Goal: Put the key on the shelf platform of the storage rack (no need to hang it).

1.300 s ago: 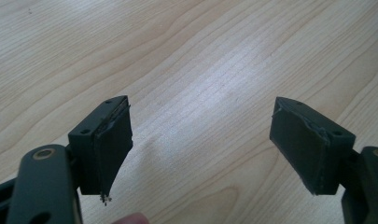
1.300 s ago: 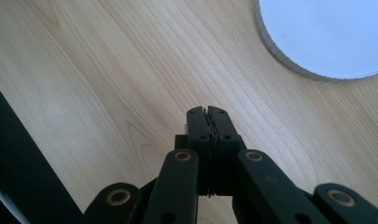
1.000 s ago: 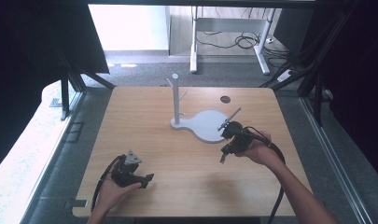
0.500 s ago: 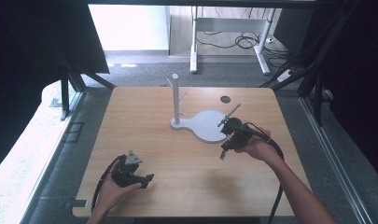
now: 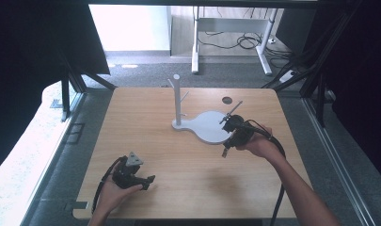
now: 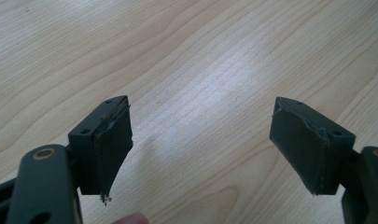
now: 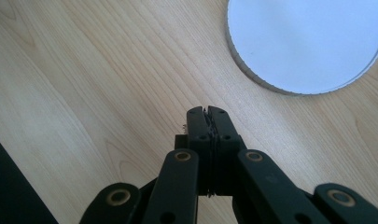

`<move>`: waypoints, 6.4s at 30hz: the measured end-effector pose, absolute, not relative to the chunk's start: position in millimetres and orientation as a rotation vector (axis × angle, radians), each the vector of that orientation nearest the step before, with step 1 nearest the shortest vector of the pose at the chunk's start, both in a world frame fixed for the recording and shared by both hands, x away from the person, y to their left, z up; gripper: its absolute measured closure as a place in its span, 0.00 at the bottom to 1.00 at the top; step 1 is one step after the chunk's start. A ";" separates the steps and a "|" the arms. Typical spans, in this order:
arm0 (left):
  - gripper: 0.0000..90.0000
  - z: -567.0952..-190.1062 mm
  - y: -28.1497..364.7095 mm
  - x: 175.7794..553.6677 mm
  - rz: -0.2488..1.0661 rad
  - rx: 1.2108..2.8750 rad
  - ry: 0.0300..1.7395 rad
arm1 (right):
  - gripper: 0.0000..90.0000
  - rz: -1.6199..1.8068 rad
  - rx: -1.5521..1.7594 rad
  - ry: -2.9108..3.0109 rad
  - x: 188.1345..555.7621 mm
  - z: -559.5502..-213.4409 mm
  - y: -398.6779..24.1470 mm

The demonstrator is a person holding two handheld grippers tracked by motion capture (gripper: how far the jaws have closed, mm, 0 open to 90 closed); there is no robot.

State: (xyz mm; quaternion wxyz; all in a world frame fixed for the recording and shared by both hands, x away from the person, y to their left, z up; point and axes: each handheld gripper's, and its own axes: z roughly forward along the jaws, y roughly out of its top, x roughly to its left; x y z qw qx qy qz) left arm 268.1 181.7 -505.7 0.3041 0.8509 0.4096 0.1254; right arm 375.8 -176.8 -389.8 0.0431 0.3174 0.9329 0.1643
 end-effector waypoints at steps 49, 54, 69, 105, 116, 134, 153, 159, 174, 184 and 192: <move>0.24 -506.6 184.3 269.0 0.323 2.250 1.099 | 0.99 0.509 1.106 2.830 443.5 -391.6 -163.5; 0.24 -506.3 185.2 268.8 0.324 2.243 1.105 | 0.99 0.533 1.129 2.825 451.2 -391.7 -164.1; 0.24 -506.4 185.4 269.0 0.324 2.243 1.103 | 0.99 0.533 1.159 2.816 467.0 -394.6 -162.5; 0.24 -506.5 188.4 269.7 0.322 2.236 1.113 | 0.99 0.523 1.244 2.778 504.4 -422.6 -157.1; 0.24 -506.9 188.0 269.8 0.322 2.239 1.111 | 0.99 0.551 1.297 2.744 514.7 -429.7 -158.4; 0.24 -507.6 186.8 269.9 0.317 2.246 1.110 | 0.98 0.556 1.352 2.677 525.8 -448.5 -157.8; 0.24 -509.2 186.3 270.6 0.317 2.257 1.102 | 0.92 0.532 1.386 2.666 530.0 -466.3 -160.0; 0.24 -509.9 185.0 270.6 0.313 2.257 1.102 | 0.74 0.566 1.372 2.647 526.9 -460.3 -162.1; 0.24 -511.6 182.7 271.1 0.313 2.268 1.101 | 0.51 0.693 1.285 2.612 500.1 -442.6 -172.9; 0.24 -510.8 183.6 271.2 0.316 2.266 1.102 | 0.51 0.780 1.203 2.629 472.5 -433.8 -187.3; 0.24 -511.7 181.8 271.2 0.313 2.270 1.099 | 0.52 0.835 1.162 2.630 440.3 -432.6 -205.2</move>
